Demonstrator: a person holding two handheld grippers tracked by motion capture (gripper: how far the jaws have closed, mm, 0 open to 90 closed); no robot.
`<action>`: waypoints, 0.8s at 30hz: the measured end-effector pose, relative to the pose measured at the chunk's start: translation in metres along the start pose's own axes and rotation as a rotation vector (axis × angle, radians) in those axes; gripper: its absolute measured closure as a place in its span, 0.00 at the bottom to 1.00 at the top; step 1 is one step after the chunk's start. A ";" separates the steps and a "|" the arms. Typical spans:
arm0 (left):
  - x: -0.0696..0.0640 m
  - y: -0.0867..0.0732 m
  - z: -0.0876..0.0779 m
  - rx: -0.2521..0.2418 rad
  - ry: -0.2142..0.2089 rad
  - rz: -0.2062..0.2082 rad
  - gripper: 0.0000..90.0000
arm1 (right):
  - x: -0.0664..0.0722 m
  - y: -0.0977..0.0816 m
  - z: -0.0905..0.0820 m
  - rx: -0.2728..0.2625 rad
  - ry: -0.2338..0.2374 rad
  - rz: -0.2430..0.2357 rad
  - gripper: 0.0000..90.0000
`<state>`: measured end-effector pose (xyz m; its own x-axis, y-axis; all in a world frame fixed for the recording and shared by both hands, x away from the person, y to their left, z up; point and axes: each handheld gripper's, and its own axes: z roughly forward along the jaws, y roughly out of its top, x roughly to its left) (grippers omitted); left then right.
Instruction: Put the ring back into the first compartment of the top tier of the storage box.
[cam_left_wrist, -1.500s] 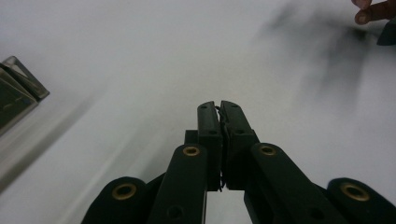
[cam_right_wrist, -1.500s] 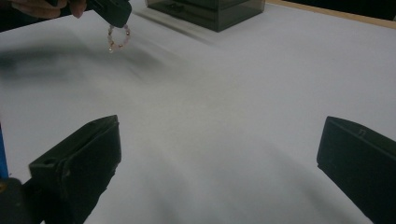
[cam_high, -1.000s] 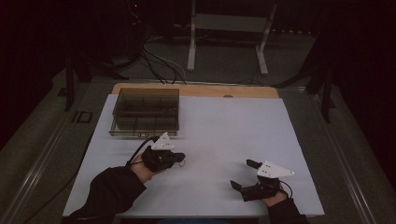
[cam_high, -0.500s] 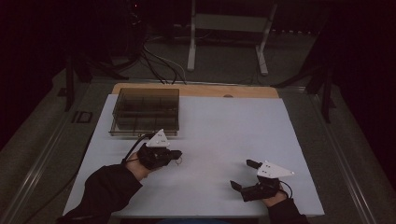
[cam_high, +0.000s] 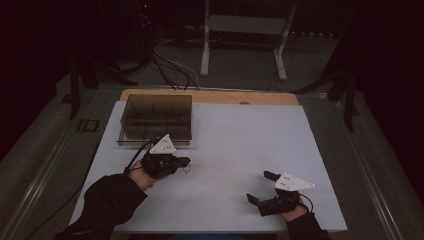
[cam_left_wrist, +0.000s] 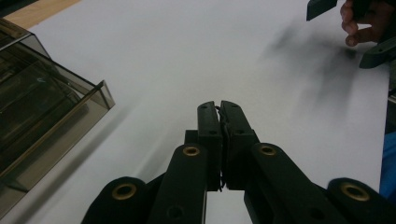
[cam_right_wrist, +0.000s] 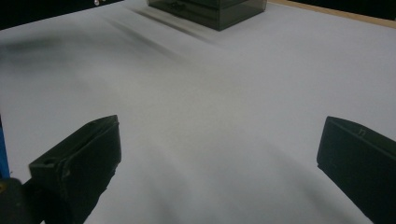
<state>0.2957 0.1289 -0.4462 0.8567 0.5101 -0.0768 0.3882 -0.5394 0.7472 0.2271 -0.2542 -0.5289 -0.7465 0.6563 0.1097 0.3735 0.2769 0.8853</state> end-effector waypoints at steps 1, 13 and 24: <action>0.001 0.000 -0.001 0.001 0.003 0.000 1.00 | 0.000 0.000 0.000 0.000 0.000 0.000 0.00; 0.013 -0.001 -0.019 -0.026 0.035 -0.022 1.00 | 0.000 0.000 0.000 -0.001 -0.002 -0.002 0.00; 0.021 -0.002 -0.030 -0.037 0.058 -0.040 1.00 | 0.000 0.000 0.000 0.000 -0.002 -0.003 0.00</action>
<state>0.3030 0.1611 -0.4290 0.8194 0.5690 -0.0693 0.4078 -0.4937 0.7681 0.2271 -0.2539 -0.5287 -0.7464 0.6570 0.1063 0.3717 0.2791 0.8854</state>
